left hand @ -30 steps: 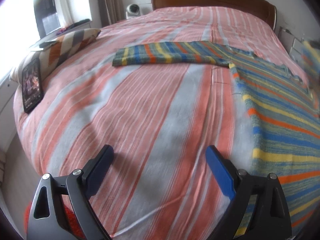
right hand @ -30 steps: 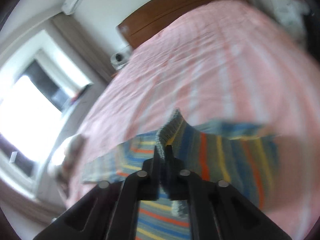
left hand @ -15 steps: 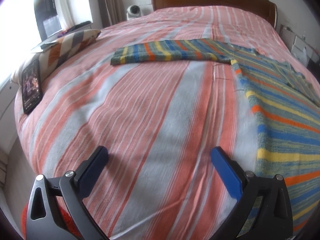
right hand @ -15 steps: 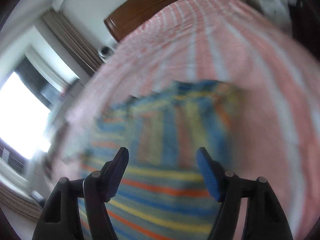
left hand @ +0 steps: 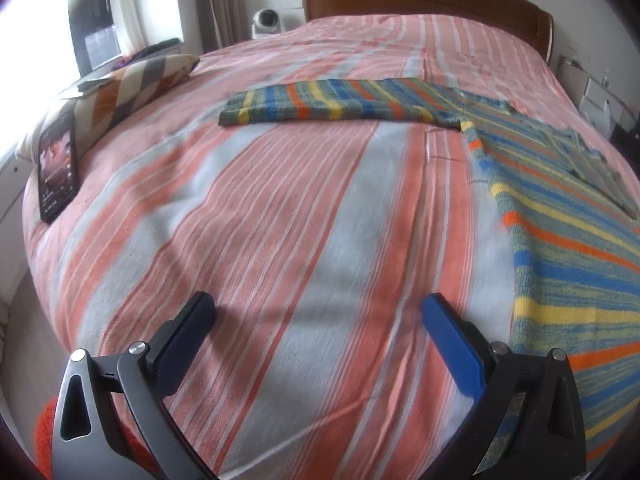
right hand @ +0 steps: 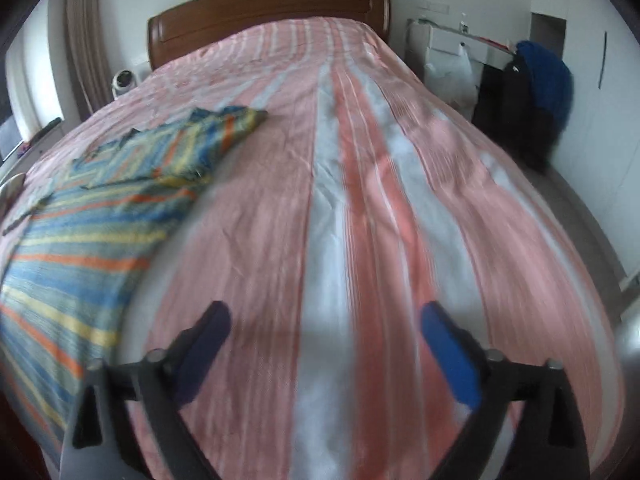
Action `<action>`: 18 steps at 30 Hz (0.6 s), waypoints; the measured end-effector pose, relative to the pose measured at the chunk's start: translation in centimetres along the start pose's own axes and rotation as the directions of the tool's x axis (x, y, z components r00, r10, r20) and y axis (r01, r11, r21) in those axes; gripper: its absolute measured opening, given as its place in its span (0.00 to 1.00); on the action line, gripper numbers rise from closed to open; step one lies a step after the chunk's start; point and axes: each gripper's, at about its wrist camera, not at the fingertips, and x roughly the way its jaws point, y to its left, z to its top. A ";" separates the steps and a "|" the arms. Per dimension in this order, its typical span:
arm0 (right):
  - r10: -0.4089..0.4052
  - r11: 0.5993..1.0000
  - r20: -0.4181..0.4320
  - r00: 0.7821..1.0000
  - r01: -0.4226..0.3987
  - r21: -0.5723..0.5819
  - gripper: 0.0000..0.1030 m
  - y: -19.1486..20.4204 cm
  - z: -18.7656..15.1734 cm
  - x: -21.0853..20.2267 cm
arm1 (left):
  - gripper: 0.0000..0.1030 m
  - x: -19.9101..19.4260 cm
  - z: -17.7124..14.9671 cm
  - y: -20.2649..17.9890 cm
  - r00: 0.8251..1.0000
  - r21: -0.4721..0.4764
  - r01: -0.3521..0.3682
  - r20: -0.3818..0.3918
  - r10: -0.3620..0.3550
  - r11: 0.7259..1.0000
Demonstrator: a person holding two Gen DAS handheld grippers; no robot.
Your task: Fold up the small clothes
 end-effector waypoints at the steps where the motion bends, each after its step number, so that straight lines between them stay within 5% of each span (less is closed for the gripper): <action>1: -0.001 1.000 -0.006 1.000 0.001 0.011 0.96 0.0 -0.4 0.0 | 1.00 -0.1 0.0 0.0 1.000 0.002 0.000 0.000 0.000 1.000; 18: 0.002 1.000 0.041 0.999 -0.003 0.021 1.00 -0.2 -1.7 1.2 | 1.00 -0.1 -0.2 -0.1 1.000 0.030 0.017 -0.015 -0.017 0.999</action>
